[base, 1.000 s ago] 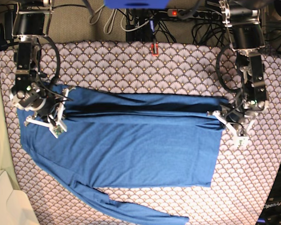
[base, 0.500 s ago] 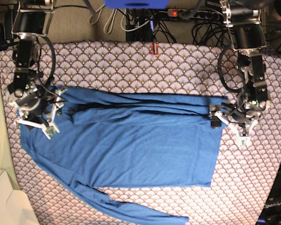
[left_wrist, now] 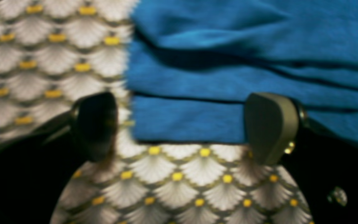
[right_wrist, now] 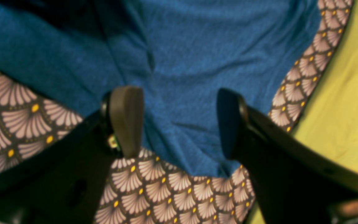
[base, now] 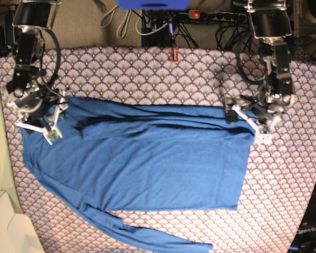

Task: Fold the T-shirt properly
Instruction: 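Draw both grippers back toward the robot, dragging the collar edge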

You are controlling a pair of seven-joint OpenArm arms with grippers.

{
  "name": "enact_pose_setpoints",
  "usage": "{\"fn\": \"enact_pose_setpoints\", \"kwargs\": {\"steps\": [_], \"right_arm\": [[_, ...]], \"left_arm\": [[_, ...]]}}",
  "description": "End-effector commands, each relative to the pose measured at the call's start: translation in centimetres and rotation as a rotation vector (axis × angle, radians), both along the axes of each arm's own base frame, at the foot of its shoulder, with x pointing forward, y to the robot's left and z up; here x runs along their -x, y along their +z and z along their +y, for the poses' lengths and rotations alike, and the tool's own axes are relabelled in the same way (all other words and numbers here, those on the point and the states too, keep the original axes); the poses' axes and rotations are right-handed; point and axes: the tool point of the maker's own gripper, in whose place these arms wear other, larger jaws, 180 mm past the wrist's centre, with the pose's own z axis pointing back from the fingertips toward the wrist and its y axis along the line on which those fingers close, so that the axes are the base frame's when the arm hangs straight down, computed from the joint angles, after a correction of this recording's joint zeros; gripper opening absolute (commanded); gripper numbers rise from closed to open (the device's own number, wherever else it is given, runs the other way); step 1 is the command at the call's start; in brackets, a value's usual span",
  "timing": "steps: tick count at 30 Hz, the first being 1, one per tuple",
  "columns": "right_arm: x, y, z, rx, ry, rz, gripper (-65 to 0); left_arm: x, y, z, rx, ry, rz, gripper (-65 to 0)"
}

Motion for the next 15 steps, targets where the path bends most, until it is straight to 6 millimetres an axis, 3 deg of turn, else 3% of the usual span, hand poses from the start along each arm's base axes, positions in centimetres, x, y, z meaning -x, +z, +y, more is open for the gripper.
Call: {"fn": "enact_pose_setpoints", "kwargs": {"steps": [1,7,15], "right_arm": [[-0.6,1.1,-0.3,0.006,-0.004,-0.039,-26.9],[-0.6,1.2,-0.8,0.013,-0.011,-0.039,-26.9],[0.1,2.4,-5.3,0.021,-0.152,-0.075,-26.9]], "left_arm": [[-0.9,0.7,0.2,0.003,0.014,-0.039,0.0],[0.1,-0.7,-0.5,0.021,0.024,-0.050,0.0],[1.4,-1.7,-0.2,0.023,0.025,-0.021,0.0]]}}
